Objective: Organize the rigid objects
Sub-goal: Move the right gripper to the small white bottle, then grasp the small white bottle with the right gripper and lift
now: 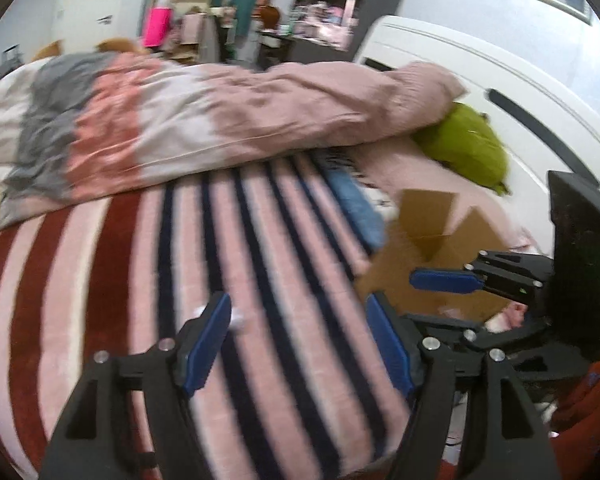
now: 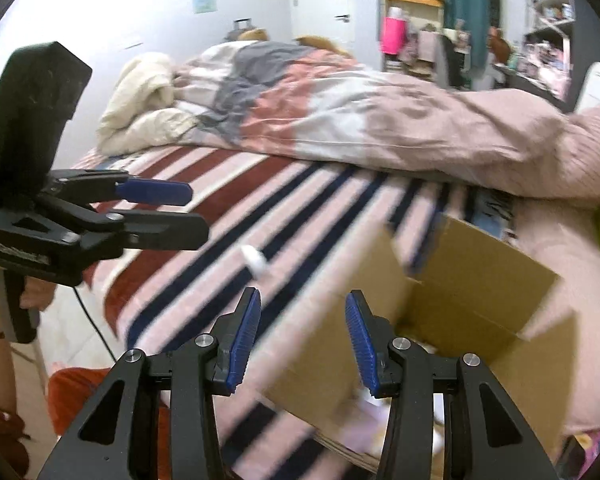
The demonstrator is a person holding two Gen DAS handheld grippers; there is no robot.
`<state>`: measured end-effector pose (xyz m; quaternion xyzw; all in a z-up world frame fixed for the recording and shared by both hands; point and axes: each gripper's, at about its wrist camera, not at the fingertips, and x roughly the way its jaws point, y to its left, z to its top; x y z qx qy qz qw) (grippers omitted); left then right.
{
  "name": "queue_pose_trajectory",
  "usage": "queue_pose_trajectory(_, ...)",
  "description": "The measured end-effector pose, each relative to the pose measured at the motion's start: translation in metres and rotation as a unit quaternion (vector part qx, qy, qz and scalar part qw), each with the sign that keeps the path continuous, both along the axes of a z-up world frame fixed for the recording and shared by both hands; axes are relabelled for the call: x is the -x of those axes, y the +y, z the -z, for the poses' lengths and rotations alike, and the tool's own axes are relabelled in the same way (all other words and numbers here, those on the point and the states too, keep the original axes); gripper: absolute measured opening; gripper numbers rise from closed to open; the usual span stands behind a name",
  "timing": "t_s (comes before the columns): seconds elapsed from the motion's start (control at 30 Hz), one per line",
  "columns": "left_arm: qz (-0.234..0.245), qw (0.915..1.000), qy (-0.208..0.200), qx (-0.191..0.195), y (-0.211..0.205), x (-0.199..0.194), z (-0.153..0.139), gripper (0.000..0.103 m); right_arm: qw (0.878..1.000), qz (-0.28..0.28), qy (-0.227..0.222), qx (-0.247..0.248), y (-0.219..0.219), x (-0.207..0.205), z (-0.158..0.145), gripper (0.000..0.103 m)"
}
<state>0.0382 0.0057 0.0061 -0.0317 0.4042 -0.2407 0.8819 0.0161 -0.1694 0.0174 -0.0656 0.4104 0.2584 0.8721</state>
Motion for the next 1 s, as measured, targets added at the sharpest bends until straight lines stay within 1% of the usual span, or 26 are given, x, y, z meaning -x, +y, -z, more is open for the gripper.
queue_pose_trajectory(0.1,-0.036,0.9993,0.007,-0.011,0.034,-0.003,0.022,0.067,0.999,-0.044,0.027,-0.004,0.048,-0.01,0.019,0.04)
queue_pose_trajectory(0.17,-0.057,0.9981,0.012,-0.017,0.057,-0.003,0.038,0.067,0.997,-0.065,0.047,0.004,0.078,-0.018,0.038,0.04)
queue_pose_trajectory(0.27,-0.077,0.9966,0.021,-0.017,0.083,-0.004,0.059,0.067,0.994,-0.074,0.074,0.021,0.109,-0.036,0.071,0.04)
queue_pose_trajectory(0.33,-0.089,0.9955,0.029,-0.017,0.097,-0.006,0.073,0.067,0.994,-0.062,0.082,0.036,0.12,-0.053,0.098,0.04)
queue_pose_trajectory(0.4,-0.094,0.9948,0.038,-0.01,0.108,-0.009,0.086,0.067,0.995,-0.037,0.071,0.057,0.124,-0.069,0.119,0.04)
queue_pose_trajectory(0.43,-0.095,0.9945,0.043,-0.006,0.113,-0.01,0.092,0.067,0.996,-0.025,0.063,0.065,0.124,-0.075,0.125,0.04)
queue_pose_trajectory(0.47,-0.096,0.9943,0.046,-0.004,0.115,-0.011,0.095,0.067,0.996,-0.015,0.046,0.073,0.124,-0.084,0.135,0.04)
queue_pose_trajectory(0.53,-0.099,0.9937,0.054,-0.003,0.119,-0.013,0.104,0.067,0.996,-0.008,0.024,0.088,0.124,-0.094,0.144,0.04)
queue_pose_trajectory(0.6,-0.099,0.9934,0.058,-0.001,0.121,-0.014,0.109,0.067,0.995,-0.01,0.019,0.097,0.127,-0.106,0.154,0.04)
queue_pose_trajectory(0.7,-0.099,0.9932,0.061,0.004,0.121,-0.016,0.112,0.067,0.994,-0.02,0.038,0.096,0.132,-0.114,0.164,0.04)
queue_pose_trajectory(0.73,-0.098,0.9932,0.062,0.005,0.12,-0.016,0.112,0.067,0.995,-0.022,0.039,0.092,0.132,-0.114,0.164,0.034)
queue_pose_trajectory(0.8,-0.098,0.9933,0.062,0.004,0.118,-0.016,0.111,0.067,0.995,-0.026,0.032,0.095,0.134,-0.111,0.164,0.031)
queue_pose_trajectory(0.83,-0.097,0.9934,0.061,0.004,0.116,-0.016,0.109,0.067,0.995,-0.028,0.027,0.097,0.135,-0.108,0.162,0.02)
queue_pose_trajectory(0.93,-0.092,0.9941,0.058,0.008,0.11,-0.014,0.102,0.067,0.995,-0.039,0.025,0.085,0.136,-0.096,0.152,0.02)
queue_pose_trajectory(1.0,-0.083,0.9949,0.054,0.02,0.102,-0.013,0.094,0.067,0.996,-0.052,0.018,0.073,0.136,-0.086,0.141,0.02)
